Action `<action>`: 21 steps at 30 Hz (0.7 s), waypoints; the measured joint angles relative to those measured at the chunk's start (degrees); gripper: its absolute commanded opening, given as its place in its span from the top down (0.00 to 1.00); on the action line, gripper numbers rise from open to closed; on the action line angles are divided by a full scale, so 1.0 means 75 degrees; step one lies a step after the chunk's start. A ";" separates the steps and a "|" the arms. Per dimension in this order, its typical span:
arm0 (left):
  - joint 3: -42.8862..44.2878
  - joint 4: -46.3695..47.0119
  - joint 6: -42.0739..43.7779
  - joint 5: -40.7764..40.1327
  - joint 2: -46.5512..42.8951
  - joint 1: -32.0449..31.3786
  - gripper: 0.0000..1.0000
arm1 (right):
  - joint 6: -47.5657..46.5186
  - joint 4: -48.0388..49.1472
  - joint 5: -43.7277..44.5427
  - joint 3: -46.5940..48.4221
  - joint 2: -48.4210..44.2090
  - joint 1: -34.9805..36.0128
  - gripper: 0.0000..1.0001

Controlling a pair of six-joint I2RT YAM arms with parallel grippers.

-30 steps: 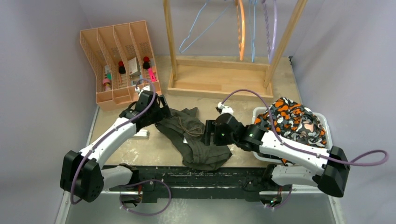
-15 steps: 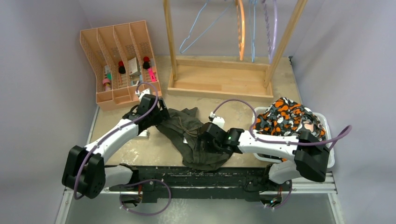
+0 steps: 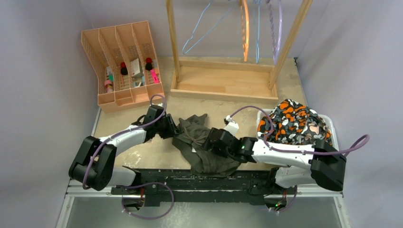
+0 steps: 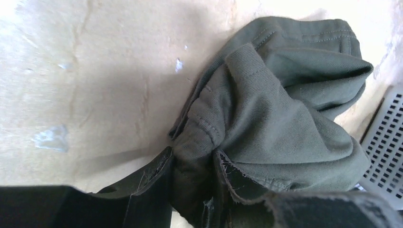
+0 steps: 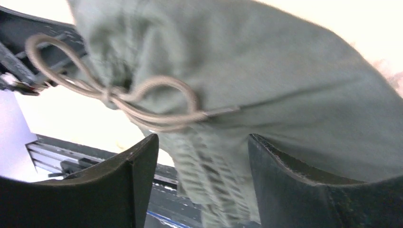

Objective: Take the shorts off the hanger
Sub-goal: Pick up the shorts at the center of the board.

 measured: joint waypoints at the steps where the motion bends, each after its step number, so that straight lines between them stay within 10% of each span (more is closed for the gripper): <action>1: -0.0064 0.0058 -0.0023 0.0117 -0.0006 -0.0044 0.70 | -0.0015 -0.0073 0.0041 0.0143 0.0023 -0.0015 0.15; 8: -0.0662 0.0268 -0.0323 0.0175 -0.0641 -0.0580 0.69 | -0.0172 -0.0901 0.0449 0.1329 0.0064 -0.0309 0.01; 21: -0.1390 0.0318 -0.1116 -0.0402 -0.1836 -0.1445 0.66 | -0.0035 -0.1982 0.0545 0.2885 0.3124 0.0058 0.04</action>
